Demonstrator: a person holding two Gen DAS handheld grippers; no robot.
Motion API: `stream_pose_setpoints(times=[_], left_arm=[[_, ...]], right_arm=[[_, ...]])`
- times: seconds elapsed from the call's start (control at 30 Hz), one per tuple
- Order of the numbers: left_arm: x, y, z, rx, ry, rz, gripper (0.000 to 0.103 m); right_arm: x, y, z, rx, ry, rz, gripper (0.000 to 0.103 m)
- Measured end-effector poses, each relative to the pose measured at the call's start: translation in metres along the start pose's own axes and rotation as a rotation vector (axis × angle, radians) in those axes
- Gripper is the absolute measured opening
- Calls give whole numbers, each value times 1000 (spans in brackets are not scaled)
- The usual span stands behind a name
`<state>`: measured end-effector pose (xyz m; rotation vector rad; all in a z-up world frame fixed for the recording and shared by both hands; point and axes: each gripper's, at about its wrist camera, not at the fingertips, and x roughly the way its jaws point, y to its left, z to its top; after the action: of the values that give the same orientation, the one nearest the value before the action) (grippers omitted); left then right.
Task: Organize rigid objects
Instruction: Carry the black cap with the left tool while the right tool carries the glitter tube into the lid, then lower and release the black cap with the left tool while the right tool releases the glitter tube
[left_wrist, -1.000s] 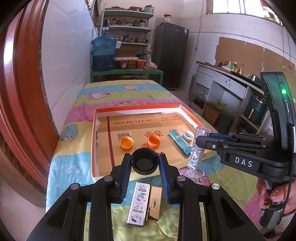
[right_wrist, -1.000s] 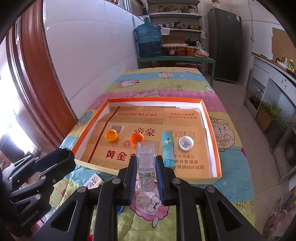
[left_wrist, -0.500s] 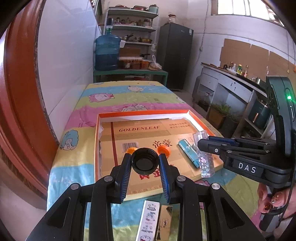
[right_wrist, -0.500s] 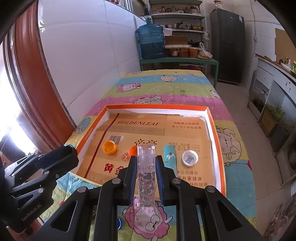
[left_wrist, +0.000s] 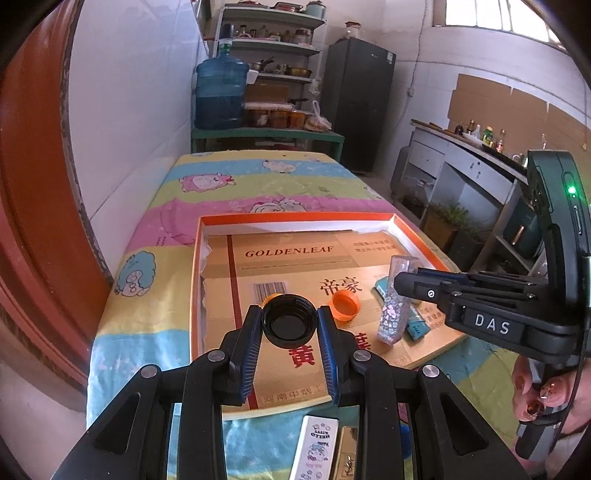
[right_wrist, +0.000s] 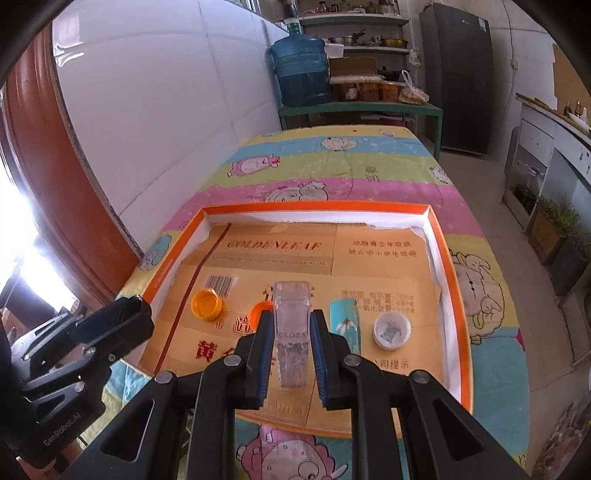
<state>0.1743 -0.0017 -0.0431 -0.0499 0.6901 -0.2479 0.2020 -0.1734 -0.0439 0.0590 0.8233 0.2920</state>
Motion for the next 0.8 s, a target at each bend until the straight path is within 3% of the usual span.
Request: stream_pose_setpoints(times=[0.8], left_arm=[[41,19,-3,-31,95,83,31]], right_arm=[[42,-3,2,-6,65,-11,20]])
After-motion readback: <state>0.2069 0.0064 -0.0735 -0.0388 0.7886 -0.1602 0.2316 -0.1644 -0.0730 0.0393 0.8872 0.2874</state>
